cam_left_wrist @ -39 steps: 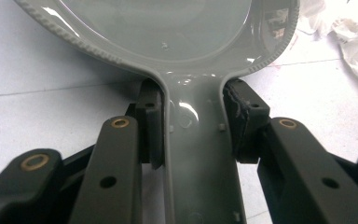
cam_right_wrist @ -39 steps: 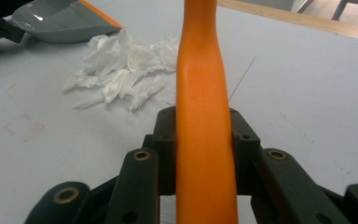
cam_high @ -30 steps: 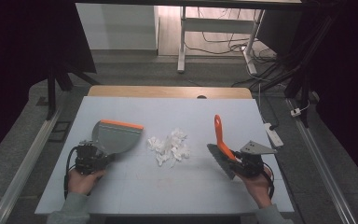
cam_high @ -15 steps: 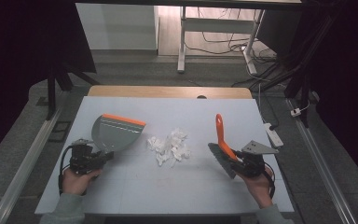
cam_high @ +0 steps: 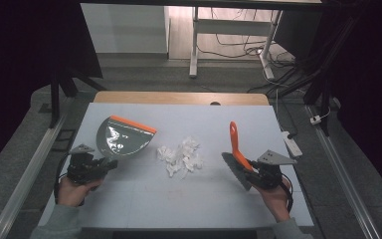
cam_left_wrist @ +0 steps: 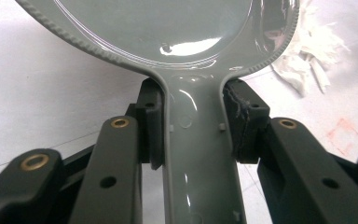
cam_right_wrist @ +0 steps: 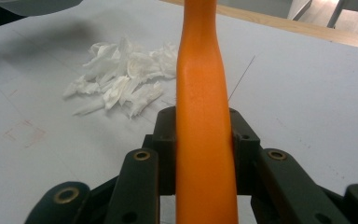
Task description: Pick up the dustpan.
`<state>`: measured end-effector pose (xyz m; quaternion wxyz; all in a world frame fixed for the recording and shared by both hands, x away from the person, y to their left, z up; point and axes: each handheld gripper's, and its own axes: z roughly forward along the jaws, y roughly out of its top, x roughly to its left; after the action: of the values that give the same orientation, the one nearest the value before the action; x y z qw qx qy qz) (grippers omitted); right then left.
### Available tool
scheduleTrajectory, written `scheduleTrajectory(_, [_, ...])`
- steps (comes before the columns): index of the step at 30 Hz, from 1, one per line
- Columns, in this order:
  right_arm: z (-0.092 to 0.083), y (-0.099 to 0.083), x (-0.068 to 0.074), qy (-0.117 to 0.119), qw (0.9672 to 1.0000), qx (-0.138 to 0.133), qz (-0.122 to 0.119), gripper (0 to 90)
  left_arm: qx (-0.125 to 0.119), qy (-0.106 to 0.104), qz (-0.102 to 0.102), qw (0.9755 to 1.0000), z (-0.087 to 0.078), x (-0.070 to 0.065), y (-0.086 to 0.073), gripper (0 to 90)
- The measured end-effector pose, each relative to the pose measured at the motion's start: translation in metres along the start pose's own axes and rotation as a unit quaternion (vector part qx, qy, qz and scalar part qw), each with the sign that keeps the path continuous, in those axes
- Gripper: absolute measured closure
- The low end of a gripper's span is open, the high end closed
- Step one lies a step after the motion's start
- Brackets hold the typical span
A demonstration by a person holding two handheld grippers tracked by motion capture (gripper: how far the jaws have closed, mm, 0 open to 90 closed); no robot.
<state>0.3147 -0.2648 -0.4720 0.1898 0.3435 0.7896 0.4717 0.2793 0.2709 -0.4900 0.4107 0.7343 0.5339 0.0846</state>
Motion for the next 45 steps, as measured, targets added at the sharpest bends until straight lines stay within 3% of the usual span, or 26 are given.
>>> scheduleTrajectory(6, [-0.001, 0.001, 0.001, -0.001, 1.0000, -0.002, 0.000, 70.1, -0.004, -0.031, 0.020, 0.9993, -0.006, -0.002, 0.002, 62.0])
scheduleTrajectory(14, [-0.002, 0.000, 0.000, -0.003, 1.0000, -0.003, -0.001, 70.1, -0.004, -0.051, 0.061, 0.9969, -0.017, -0.009, 0.003, 62.0])
scheduleTrajectory(22, [-0.002, 0.000, 0.000, -0.003, 1.0000, -0.002, 0.000, 70.1, 0.003, -0.084, 0.101, 0.9913, -0.024, -0.017, 0.004, 62.0])
scheduleTrajectory(36, [-0.001, -0.001, 0.000, -0.005, 1.0000, 0.001, -0.003, 70.1, 0.031, -0.091, 0.141, 0.9852, -0.037, -0.021, 0.003, 62.0])
scheduleTrajectory(40, [-0.001, -0.001, 0.000, -0.004, 1.0000, 0.000, -0.003, 70.1, 0.046, -0.093, 0.160, 0.9816, -0.039, -0.019, 0.000, 62.1])
scheduleTrajectory(45, [0.000, -0.001, -0.001, -0.006, 1.0000, 0.002, -0.004, 70.2, 0.065, -0.097, 0.168, 0.9789, -0.044, -0.016, -0.002, 62.0])
